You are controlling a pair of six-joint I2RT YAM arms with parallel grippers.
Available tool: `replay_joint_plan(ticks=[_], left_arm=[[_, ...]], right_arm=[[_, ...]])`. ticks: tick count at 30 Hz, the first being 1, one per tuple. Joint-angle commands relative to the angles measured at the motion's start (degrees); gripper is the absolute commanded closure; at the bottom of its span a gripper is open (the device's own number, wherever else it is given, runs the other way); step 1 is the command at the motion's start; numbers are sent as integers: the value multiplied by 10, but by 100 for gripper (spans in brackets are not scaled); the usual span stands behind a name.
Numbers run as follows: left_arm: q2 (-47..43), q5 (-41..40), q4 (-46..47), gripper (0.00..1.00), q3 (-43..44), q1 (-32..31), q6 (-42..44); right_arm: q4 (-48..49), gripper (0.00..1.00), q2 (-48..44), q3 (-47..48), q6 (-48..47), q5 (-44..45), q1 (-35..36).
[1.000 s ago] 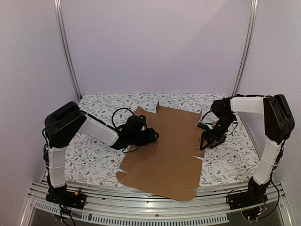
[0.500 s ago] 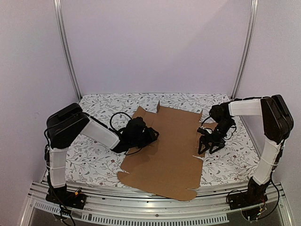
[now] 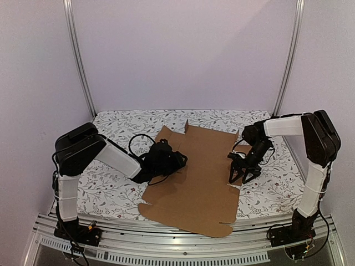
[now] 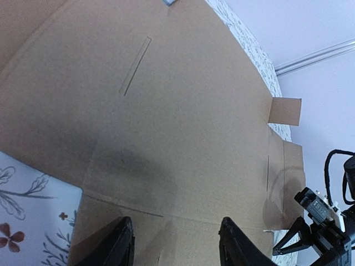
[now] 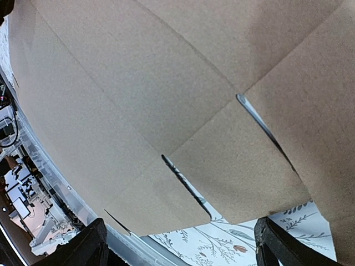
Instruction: Fold the paper box
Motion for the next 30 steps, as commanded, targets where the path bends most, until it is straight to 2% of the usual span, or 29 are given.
replay_joint_plan(ticks=[1, 6, 10, 21, 30], left_arm=[[39, 23, -161, 47, -31, -15, 10], [54, 34, -181, 47, -11, -18, 32], [68, 46, -178, 48, -3, -19, 33], [60, 54, -172, 48, -14, -21, 36], [53, 58, -173, 48, -18, -21, 47]], right_arm=[[16, 11, -8, 26, -14, -44, 10], [4, 11, -51, 42, -36, -92, 22], [2, 11, -51, 53, -48, -102, 39], [-7, 11, 49, 132, -51, -115, 48], [1, 13, 116, 152, -39, -104, 51]])
